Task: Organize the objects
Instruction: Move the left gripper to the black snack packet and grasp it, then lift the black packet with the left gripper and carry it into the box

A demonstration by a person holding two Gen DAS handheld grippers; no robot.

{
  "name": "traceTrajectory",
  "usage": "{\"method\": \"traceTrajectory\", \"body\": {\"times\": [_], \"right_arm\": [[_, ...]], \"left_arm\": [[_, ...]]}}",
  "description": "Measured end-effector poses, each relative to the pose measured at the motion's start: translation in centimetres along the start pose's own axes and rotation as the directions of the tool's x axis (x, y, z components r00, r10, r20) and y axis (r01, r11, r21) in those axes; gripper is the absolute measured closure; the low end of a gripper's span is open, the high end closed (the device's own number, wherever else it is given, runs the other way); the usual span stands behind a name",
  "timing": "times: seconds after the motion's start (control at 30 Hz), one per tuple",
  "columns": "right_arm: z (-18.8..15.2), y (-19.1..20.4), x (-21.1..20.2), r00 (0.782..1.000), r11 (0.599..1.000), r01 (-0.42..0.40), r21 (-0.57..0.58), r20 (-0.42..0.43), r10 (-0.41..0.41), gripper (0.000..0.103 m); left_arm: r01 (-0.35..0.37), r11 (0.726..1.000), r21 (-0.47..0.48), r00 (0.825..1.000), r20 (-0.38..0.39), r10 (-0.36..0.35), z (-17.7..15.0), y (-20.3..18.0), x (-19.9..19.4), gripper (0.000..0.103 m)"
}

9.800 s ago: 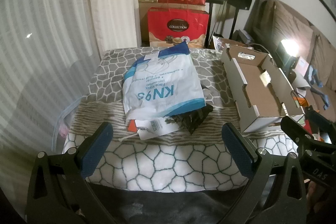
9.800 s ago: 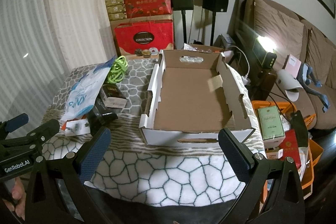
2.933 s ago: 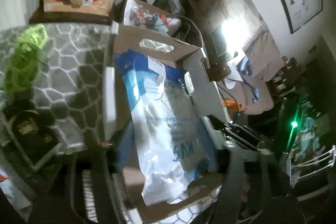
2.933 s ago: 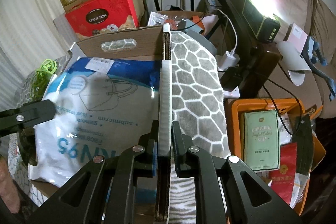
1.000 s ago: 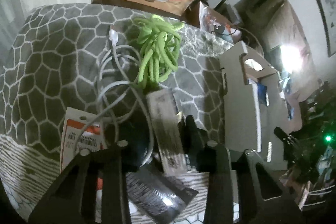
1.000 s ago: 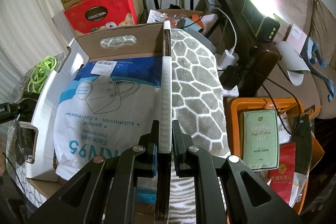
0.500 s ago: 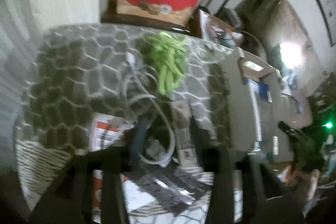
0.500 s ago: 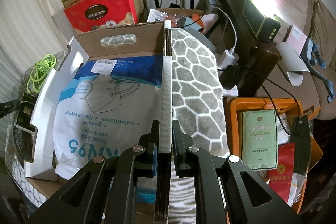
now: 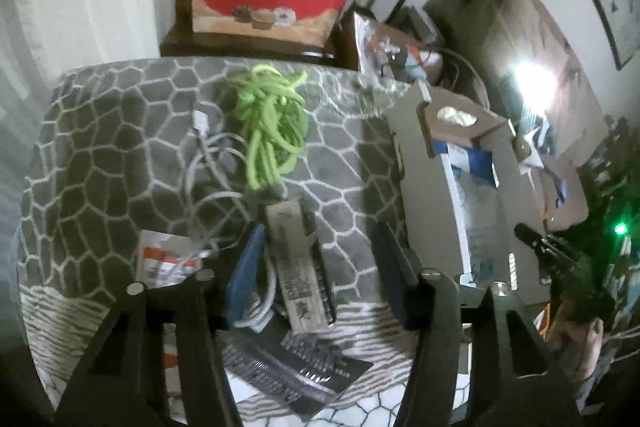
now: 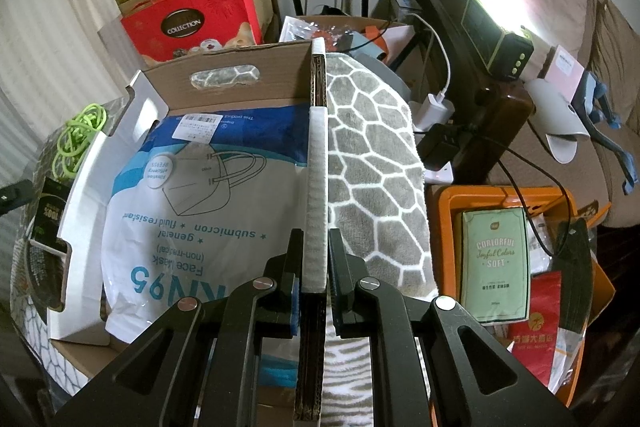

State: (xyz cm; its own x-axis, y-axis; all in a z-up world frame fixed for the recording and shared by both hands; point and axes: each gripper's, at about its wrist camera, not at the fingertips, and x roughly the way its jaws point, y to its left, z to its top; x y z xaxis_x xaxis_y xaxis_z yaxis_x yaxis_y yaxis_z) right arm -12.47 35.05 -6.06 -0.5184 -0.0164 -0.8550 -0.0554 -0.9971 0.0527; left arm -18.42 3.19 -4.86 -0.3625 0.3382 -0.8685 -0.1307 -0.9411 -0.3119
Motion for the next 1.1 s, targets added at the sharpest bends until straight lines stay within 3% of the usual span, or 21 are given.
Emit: {"method": "traceTrajectory", "body": {"times": [0.2, 0.33, 0.43, 0.53, 0.63, 0.83, 0.97, 1.1], "right_arm": [[-0.1, 0.0, 0.0, 1.0, 1.0, -0.001, -0.001, -0.002, 0.001, 0.093], [-0.1, -0.1, 0.0, 1.0, 1.0, -0.003, 0.0, -0.001, 0.003, 0.093], [-0.2, -0.2, 0.1, 1.0, 1.0, -0.01, 0.004, 0.0, 0.01, 0.093], [-0.3, -0.3, -0.1, 1.0, 1.0, -0.012, 0.003, 0.0, 0.012, 0.093], [-0.3, -0.3, -0.1, 1.0, 1.0, -0.012, 0.003, 0.0, 0.012, 0.093], [-0.5, -0.4, -0.2, 1.0, 1.0, -0.009, 0.0, -0.002, 0.009, 0.093], [-0.6, -0.4, -0.3, 1.0, 1.0, -0.009, 0.001, -0.002, 0.009, 0.093], [-0.6, -0.5, -0.3, 1.0, 1.0, -0.006, -0.001, -0.003, 0.006, 0.093]], "left_arm": [[-0.047, 0.999, 0.01, 0.998, -0.04, 0.047, 0.1, -0.5, 2.2, 0.072], [-0.029, 1.0, -0.002, 0.999, -0.026, 0.029, 0.1, -0.4, 2.1, 0.078], [0.017, 1.0, -0.014, 1.0, 0.007, -0.017, -0.1, -0.6, 0.7, 0.079], [0.107, 0.994, -0.026, 0.994, 0.036, -0.106, -0.1, -1.2, -1.2, 0.079], [0.185, 0.983, -0.01, 0.981, 0.054, -0.184, -0.1, -2.8, -2.7, 0.079], [0.327, 0.945, 0.022, 0.945, 0.021, -0.327, -0.2, -6.7, -3.4, 0.079], [0.389, 0.921, 0.029, 0.921, -0.022, -0.388, -0.7, -9.2, -2.2, 0.079], [0.375, 0.925, 0.064, 0.926, -0.063, -0.371, -2.0, -11.4, -0.3, 0.079]]}}
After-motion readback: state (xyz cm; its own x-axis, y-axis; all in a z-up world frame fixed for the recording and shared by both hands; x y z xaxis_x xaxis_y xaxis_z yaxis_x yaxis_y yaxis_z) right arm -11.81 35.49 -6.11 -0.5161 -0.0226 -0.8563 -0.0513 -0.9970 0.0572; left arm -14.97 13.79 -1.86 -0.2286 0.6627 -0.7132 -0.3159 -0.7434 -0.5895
